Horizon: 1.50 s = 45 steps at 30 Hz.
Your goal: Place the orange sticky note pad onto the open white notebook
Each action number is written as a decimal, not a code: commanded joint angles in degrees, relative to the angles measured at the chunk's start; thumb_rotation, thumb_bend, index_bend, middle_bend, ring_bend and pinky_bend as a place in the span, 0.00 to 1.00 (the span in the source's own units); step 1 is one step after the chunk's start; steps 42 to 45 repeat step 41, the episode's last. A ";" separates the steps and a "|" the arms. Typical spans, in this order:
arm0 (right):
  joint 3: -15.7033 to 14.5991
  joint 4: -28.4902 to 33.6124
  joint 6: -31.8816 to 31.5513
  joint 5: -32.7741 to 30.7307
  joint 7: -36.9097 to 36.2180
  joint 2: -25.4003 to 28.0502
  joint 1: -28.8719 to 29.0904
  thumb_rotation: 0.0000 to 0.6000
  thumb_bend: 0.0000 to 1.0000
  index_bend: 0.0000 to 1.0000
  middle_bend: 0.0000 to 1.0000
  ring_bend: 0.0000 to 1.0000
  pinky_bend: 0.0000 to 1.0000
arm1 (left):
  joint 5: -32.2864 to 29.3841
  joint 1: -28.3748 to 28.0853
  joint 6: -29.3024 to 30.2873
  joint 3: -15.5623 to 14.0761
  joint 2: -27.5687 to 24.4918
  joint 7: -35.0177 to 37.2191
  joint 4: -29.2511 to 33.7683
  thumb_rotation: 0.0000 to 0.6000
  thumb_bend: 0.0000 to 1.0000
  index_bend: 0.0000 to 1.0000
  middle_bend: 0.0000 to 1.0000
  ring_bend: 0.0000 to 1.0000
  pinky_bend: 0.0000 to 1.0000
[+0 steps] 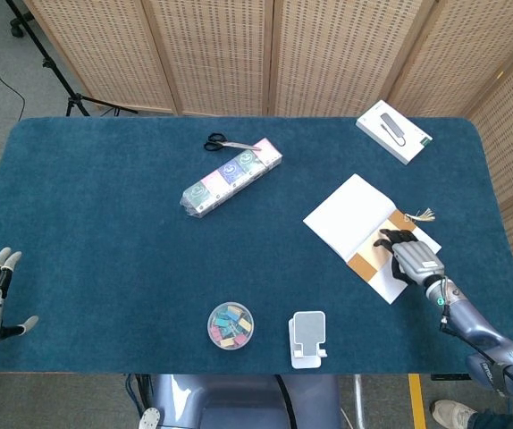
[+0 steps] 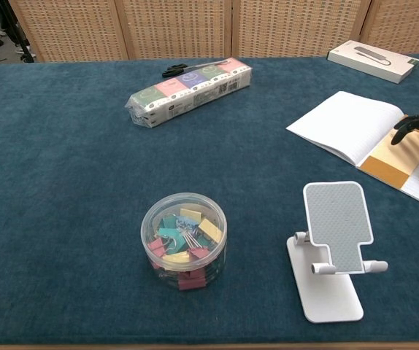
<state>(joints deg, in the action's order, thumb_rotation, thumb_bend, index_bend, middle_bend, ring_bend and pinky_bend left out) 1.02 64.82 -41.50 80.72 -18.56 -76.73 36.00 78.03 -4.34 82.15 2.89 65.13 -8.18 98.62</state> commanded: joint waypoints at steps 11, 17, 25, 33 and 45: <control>2.88 4.56 -6.89 1.46 -2.52 4.17 -0.59 1.00 0.86 0.19 0.01 0.00 0.02 | 0.24 0.05 0.22 0.01 -0.12 0.20 0.16 1.00 0.00 0.00 0.00 0.00 0.00; 5.15 8.37 -18.63 4.32 -0.13 7.58 -3.30 1.00 0.07 0.05 0.00 0.00 0.00 | 0.67 0.19 0.55 -0.07 -0.39 0.56 0.13 1.00 0.00 0.00 0.00 0.00 0.00; 4.81 13.82 -34.93 4.23 10.79 7.79 -12.55 1.00 0.00 0.02 0.00 0.00 0.00 | 2.90 0.93 2.76 -0.42 -0.43 1.07 -0.57 1.00 0.00 0.00 0.00 0.00 0.00; 1.04 13.88 -42.63 6.35 12.03 5.39 -19.48 1.00 0.00 0.02 0.00 0.00 0.00 | 4.89 1.98 5.17 -0.64 -1.00 3.34 -1.26 1.00 0.00 0.00 0.00 0.00 0.00; 0.25 11.44 -49.41 6.91 12.11 1.54 -24.81 1.00 0.00 0.02 0.00 0.00 0.00 | 6.54 2.83 6.89 -0.98 -1.30 5.02 -1.95 1.00 0.00 0.00 0.00 0.00 0.00</control>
